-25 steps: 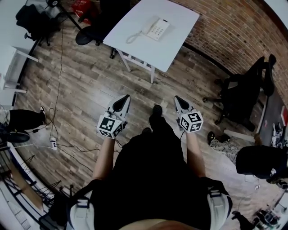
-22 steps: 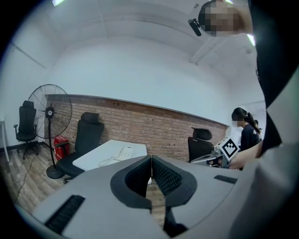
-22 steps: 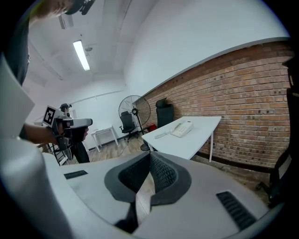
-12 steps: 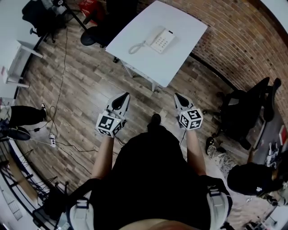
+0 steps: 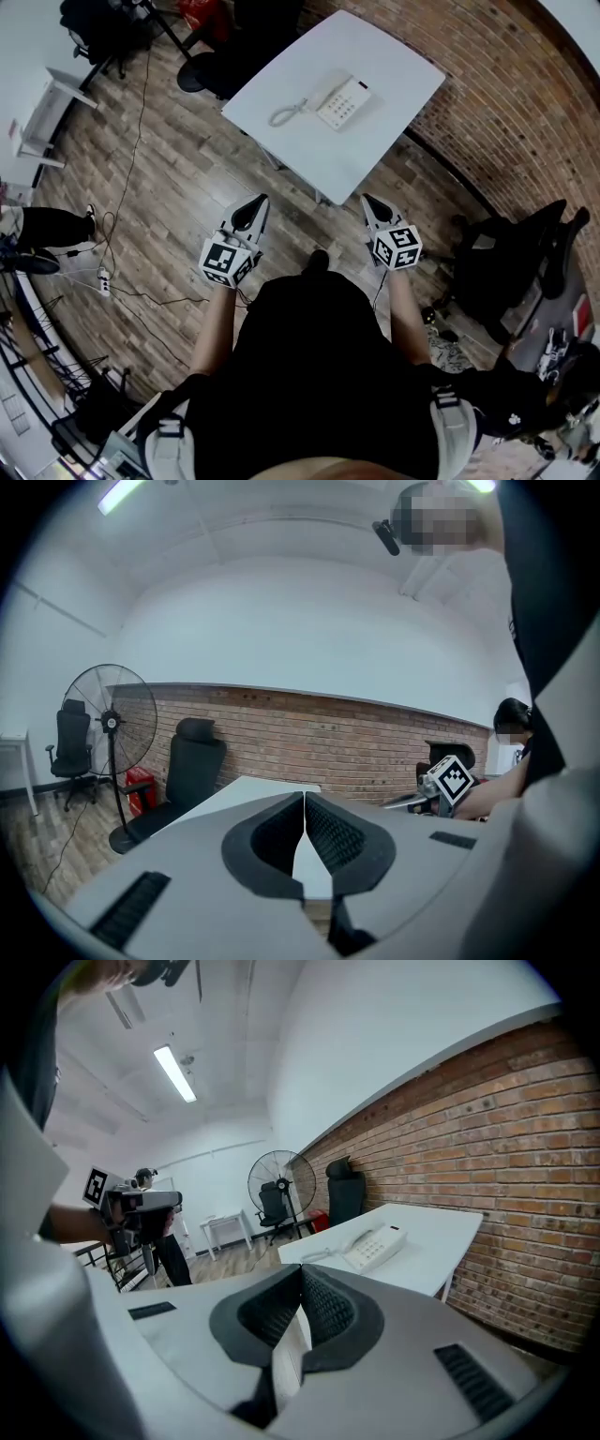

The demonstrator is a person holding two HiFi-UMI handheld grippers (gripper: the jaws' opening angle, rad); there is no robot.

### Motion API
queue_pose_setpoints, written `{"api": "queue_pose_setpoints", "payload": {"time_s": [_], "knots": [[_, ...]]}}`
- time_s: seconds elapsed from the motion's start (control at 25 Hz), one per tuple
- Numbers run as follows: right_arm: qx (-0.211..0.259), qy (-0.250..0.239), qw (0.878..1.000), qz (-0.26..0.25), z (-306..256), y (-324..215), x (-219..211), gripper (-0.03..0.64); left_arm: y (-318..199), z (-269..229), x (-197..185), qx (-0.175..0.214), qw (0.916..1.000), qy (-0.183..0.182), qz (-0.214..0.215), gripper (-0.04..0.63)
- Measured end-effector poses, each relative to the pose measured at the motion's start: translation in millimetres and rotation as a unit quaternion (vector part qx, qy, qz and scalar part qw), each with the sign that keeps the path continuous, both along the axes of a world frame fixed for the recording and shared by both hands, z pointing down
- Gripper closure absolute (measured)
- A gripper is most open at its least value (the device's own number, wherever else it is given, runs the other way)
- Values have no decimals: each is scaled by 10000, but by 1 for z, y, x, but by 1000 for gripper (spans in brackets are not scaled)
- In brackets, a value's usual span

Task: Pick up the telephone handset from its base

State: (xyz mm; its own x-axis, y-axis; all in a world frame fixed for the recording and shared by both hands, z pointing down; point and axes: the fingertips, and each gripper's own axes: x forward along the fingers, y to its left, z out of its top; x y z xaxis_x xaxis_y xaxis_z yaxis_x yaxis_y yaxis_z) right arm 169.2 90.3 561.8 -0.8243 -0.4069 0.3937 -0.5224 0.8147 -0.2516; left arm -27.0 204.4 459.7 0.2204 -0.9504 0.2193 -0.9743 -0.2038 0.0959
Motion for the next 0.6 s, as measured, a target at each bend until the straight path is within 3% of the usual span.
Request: {"api": "queue_pose_setpoints", "payload": {"time_s": [0.32, 0.6], "knots": [[123, 12, 9998, -134, -2, -24, -6, 620, -20, 13, -2, -60, 10000, 30, -48, 574], [12, 210, 9998, 76, 8, -32, 15, 620, -56, 9, 4, 38, 9997, 29, 249, 574]]}}
